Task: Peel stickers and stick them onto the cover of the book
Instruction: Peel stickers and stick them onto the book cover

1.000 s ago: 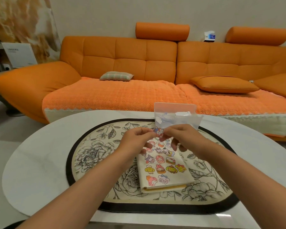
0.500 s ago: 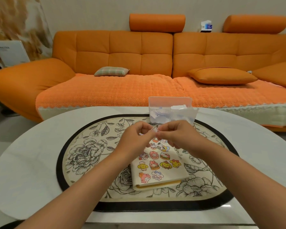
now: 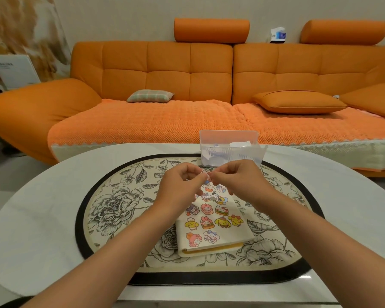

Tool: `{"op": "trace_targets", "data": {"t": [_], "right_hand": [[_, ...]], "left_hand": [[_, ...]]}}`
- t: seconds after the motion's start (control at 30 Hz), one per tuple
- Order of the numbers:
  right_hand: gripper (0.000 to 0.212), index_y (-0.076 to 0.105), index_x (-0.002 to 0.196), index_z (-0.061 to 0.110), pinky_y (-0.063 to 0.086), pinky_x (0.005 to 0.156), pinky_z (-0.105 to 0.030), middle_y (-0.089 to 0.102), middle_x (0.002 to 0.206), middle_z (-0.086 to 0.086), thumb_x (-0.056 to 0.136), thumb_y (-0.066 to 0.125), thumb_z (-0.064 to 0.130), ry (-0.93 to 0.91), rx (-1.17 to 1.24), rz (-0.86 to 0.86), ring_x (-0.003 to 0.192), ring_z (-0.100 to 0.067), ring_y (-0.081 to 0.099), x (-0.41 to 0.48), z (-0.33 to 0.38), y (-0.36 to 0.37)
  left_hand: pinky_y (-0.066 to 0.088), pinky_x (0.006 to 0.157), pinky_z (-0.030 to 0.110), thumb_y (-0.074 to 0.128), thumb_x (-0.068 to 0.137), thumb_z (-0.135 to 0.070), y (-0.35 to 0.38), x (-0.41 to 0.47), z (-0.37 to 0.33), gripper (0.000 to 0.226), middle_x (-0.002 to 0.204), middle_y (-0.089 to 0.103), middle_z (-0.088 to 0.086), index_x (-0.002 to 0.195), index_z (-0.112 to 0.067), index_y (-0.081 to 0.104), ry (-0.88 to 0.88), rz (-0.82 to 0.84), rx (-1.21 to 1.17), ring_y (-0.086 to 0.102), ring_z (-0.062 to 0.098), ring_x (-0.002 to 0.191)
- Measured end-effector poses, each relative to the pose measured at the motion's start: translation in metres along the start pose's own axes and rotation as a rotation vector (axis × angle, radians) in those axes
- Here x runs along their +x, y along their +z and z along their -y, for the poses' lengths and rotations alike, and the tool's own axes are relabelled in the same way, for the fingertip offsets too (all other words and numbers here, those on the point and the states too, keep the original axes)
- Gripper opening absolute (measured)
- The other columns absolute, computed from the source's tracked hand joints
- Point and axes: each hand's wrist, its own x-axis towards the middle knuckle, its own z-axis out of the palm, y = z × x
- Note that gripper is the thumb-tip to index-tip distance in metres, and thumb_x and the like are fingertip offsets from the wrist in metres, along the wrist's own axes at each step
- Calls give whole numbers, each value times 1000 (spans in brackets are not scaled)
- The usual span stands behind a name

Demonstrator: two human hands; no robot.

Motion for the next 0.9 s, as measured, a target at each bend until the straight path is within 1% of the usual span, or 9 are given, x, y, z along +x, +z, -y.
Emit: {"op": "trace_targets", "data": {"t": [0.17,0.27,0.4,0.47,0.57,0.63,0.7,0.77,0.9], "right_hand": [[12,77,75,24,37,46,-12,65,58,15,86,72,27,-107,-164,-53,46,3,51,-2,0,4],[12,75,74,26,40,50,-16,68,63,15,84,71,29,-148,-228,-73,48,4,53,-3,1,6],[9,73,75,31,38,52,-20,68,70,17,83,71,34,-256,-403,-142,52,5,53,-5,-1,8],[10,72,75,31,32,51,-16,67,71,19,83,72,38,-361,-526,-212,57,6,54,-5,-3,9],[10,71,75,30,26,50,-12,66,72,18,82,75,36,-582,-687,-342,54,1,47,-6,-6,10],[9,73,76,29,27,49,-12,62,66,21,84,74,34,-571,-589,-325,53,1,47,-9,-2,11],[9,77,79,23,31,49,-11,59,56,20,87,73,26,-402,-253,-177,48,-1,47,-8,7,9],[11,79,80,15,36,47,-16,61,53,11,89,73,20,-243,38,-45,46,-2,43,-6,15,5],[14,80,88,10,33,44,-16,59,52,1,86,77,23,-117,172,92,45,-7,44,-6,22,-3]], "left_hand": [[56,60,38,70,89,-22,2,-2,2,3,80,75,0,91,-19,69,10,11,60,68,9,59],[55,59,33,69,89,-22,1,-3,1,5,74,75,-5,87,-23,73,15,5,85,65,5,58],[58,58,35,69,89,-25,0,-6,-2,8,72,76,-7,84,-25,75,7,-7,97,68,7,60],[59,58,37,71,88,-25,1,-8,-4,8,72,76,-6,83,-25,76,19,-20,102,70,9,62],[59,59,39,71,86,-22,0,-8,-7,8,71,75,-6,80,-23,76,23,-40,83,72,10,63],[58,61,34,71,86,-20,-3,-6,-9,9,71,75,-5,78,-24,75,31,-49,72,72,13,65],[55,59,28,72,88,-20,-9,-3,-12,10,73,76,-4,79,-24,74,52,-38,54,72,15,65],[52,57,25,72,89,-19,-15,-1,-16,8,74,76,-4,82,-23,74,81,-11,37,71,15,64],[53,55,25,72,90,-16,-24,2,-21,7,75,76,-2,85,-21,74,142,53,47,71,16,64]]}}
